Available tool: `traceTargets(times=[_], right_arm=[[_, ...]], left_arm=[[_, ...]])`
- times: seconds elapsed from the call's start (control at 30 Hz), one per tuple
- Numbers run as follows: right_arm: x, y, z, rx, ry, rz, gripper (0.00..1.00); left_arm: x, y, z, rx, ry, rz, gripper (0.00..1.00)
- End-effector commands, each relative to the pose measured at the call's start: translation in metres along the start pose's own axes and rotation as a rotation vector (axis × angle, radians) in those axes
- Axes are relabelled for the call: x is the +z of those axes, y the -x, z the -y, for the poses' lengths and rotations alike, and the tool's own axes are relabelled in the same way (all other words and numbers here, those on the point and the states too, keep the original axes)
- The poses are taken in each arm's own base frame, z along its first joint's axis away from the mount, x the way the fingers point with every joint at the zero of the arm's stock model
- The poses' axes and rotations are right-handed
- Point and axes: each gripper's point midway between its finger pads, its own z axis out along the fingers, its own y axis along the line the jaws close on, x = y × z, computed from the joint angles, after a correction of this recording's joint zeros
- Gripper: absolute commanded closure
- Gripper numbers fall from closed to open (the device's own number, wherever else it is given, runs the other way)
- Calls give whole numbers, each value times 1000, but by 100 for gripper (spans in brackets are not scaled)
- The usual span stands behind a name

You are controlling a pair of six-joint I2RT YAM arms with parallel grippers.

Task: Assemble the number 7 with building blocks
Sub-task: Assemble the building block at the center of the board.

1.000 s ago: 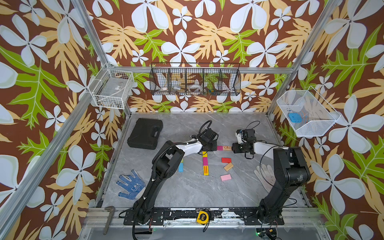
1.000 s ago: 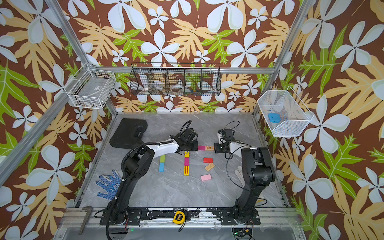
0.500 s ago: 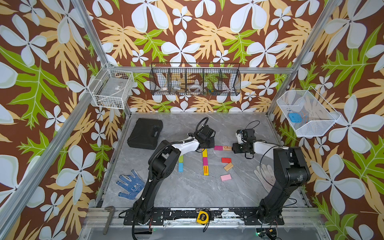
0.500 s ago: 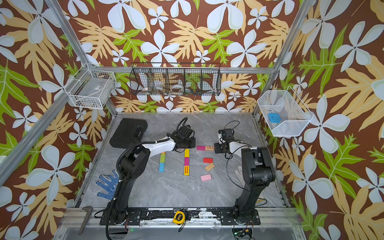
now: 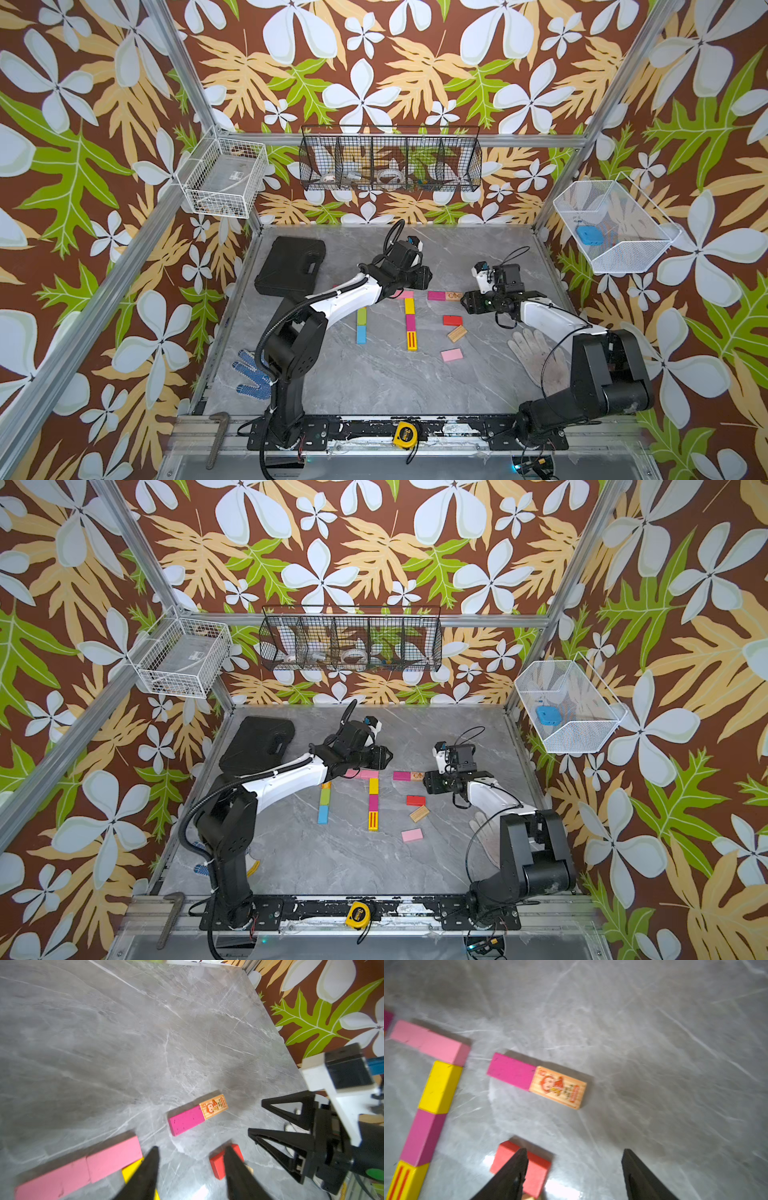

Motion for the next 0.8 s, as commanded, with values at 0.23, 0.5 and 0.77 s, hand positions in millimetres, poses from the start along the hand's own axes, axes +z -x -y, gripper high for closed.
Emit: traceTargets(times=[0.23, 0.5, 0.77], right_arm=[[14, -19, -47, -47, 185, -46, 24], [29, -37, -53, -47, 211, -106, 22], [23, -47, -53, -57, 167, -130, 29]], left_arm=[[-61, -6, 1, 54, -65, 89, 15], [-83, -15, -7, 50, -61, 131, 5], [-88, -15, -7, 52, -60, 137, 4]])
